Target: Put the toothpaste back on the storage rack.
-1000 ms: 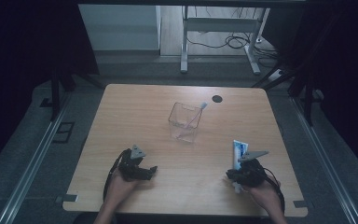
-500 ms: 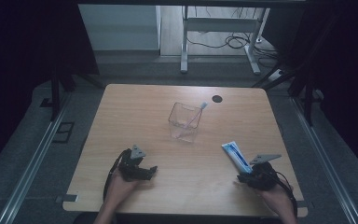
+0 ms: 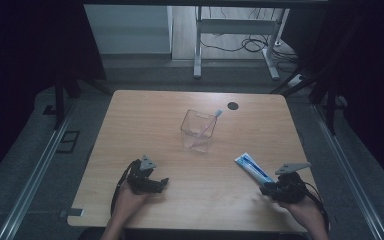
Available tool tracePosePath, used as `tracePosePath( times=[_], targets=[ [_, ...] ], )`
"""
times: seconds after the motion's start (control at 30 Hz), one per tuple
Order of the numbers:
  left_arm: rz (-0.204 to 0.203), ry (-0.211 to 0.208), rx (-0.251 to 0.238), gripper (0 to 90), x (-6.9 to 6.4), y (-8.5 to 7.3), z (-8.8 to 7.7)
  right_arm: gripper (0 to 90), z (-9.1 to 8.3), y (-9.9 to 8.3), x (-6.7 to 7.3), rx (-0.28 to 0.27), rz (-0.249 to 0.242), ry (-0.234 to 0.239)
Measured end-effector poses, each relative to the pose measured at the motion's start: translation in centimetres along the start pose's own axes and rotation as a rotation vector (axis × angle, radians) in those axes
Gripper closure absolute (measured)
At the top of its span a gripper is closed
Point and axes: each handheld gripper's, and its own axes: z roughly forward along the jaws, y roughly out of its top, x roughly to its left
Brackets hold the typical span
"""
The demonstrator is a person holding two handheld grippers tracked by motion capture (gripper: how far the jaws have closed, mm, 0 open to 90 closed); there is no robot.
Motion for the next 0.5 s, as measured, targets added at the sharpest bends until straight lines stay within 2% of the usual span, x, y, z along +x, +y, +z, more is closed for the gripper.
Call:
tracePosePath(
  times=[0.27, 0.5],
  targets=[
    [0.000, 0.000, 0.001, 12.0, 0.0, 0.0, 0.0, 58.3, -1.1, 0.8, -1.0, 0.024, 0.003, -0.056],
    [0.000, 0.000, 0.001, 12.0, 0.0, 0.0, 0.0, 53.2, -0.6, 1.3, -1.6, 0.068, 0.005, -0.065]
  ],
)
